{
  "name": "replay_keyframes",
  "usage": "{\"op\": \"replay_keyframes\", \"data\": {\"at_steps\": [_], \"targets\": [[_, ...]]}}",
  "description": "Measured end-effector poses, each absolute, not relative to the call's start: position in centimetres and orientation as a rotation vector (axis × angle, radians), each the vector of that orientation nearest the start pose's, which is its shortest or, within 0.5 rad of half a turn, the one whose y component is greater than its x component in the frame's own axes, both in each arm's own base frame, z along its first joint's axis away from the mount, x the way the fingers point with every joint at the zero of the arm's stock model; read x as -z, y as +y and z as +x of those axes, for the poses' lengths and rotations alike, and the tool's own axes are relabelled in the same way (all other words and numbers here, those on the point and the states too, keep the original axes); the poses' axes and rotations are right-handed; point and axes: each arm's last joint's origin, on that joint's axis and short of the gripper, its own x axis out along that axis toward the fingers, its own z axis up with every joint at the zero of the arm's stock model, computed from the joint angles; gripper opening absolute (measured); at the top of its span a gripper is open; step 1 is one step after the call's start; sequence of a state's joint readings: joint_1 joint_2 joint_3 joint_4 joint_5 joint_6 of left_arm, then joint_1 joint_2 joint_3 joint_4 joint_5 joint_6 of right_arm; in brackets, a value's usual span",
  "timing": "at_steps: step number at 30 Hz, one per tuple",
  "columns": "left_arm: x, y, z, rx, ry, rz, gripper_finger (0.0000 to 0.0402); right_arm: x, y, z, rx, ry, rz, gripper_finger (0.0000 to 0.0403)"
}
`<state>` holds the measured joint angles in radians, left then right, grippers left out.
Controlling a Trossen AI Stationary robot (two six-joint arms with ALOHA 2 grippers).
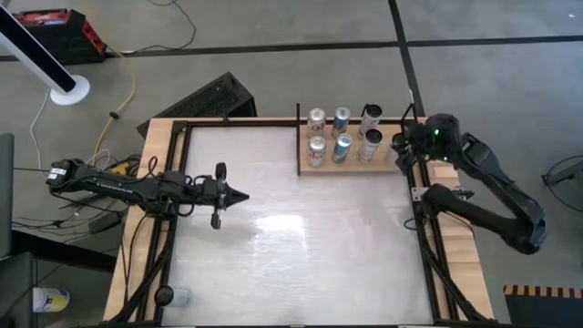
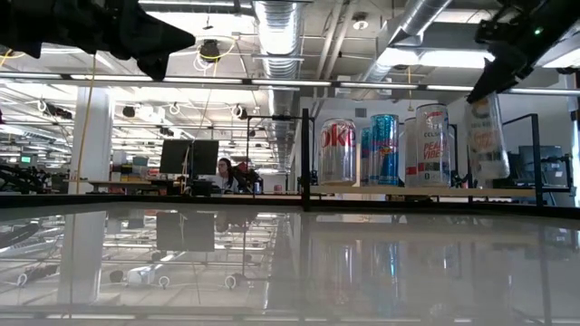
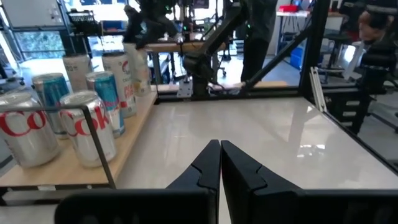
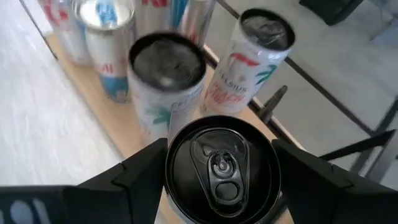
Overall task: Place canned beverage on shelf
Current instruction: Put the top white-yellow soda can on the shelf
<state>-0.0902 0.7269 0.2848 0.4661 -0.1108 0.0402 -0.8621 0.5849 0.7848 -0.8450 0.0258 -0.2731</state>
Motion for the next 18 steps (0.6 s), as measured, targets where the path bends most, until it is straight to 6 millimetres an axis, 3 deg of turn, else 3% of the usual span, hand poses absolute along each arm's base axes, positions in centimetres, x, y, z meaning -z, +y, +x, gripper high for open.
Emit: {"op": "replay_keyframes", "data": {"at_steps": [10, 18], "targets": [[-22.8, -1.2, 16.6, -0.024, 0.002, 0.074, 0.0000, -29.2, -11.0, 5.3, 0.762, 0.699, 0.099, 0.0291], [-22.8, -1.2, 16.6, -0.026, 0.003, 0.078, 0.0000, -29.3, -10.8, 5.1, 0.704, 0.649, 0.112, 0.0291]]}}
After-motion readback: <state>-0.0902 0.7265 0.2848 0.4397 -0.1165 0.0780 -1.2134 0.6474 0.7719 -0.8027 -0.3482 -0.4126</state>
